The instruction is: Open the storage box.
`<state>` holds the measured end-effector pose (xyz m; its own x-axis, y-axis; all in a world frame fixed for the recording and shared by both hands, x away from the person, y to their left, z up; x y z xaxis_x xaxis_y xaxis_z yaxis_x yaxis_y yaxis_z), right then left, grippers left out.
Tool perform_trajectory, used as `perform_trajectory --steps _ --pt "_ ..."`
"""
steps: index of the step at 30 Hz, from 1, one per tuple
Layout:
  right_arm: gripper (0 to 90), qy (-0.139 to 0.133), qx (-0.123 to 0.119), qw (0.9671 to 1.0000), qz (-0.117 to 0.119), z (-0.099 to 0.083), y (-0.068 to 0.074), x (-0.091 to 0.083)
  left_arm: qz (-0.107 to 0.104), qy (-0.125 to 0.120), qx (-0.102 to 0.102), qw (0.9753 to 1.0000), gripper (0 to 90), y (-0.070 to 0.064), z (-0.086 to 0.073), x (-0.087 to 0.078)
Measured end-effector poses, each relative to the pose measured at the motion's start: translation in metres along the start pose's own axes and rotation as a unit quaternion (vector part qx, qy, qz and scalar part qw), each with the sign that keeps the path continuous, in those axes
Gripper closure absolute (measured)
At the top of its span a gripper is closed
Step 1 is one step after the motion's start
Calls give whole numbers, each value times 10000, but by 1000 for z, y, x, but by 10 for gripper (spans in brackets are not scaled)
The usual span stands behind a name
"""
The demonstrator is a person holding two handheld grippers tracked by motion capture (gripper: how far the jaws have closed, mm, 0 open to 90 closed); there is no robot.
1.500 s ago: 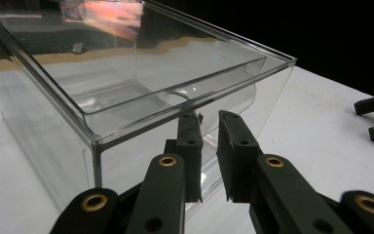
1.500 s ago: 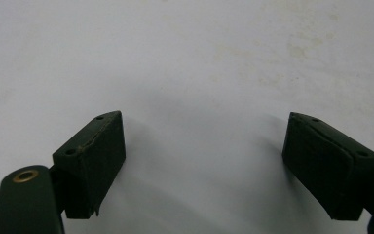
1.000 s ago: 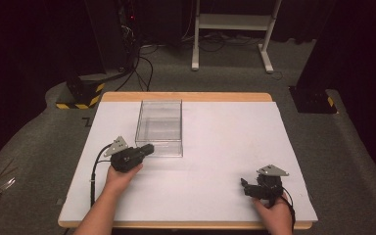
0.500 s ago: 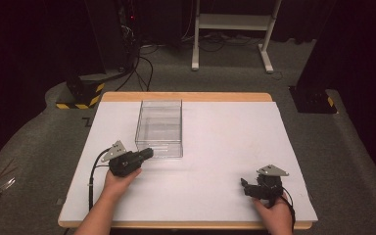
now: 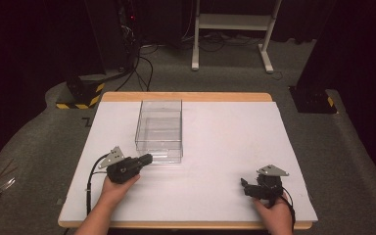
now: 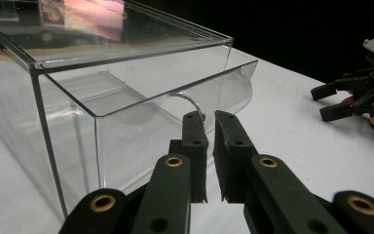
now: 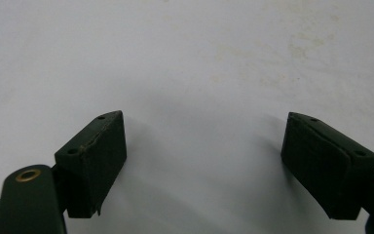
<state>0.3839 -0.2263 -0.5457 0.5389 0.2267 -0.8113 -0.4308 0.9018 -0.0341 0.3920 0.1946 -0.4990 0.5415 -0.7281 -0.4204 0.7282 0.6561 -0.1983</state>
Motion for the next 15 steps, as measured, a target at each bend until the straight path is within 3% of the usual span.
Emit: perform_trajectory --steps 15 --pt "167 1 -1 10000 0 0 0 0 -94 44 49 9999 839 -19 -10 -13"
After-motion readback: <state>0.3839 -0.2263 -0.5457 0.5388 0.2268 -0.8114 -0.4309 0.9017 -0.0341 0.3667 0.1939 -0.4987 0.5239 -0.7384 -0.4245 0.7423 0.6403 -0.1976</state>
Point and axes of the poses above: each handheld gripper's, and its own axes: x roughly forward along the jaws, z roughly out of its top, y roughly to its left, the point moved 6 cm from there along x, roughly forward along the jaws, and after that the axes turned 10 degrees about y, right-handed, at the moved point
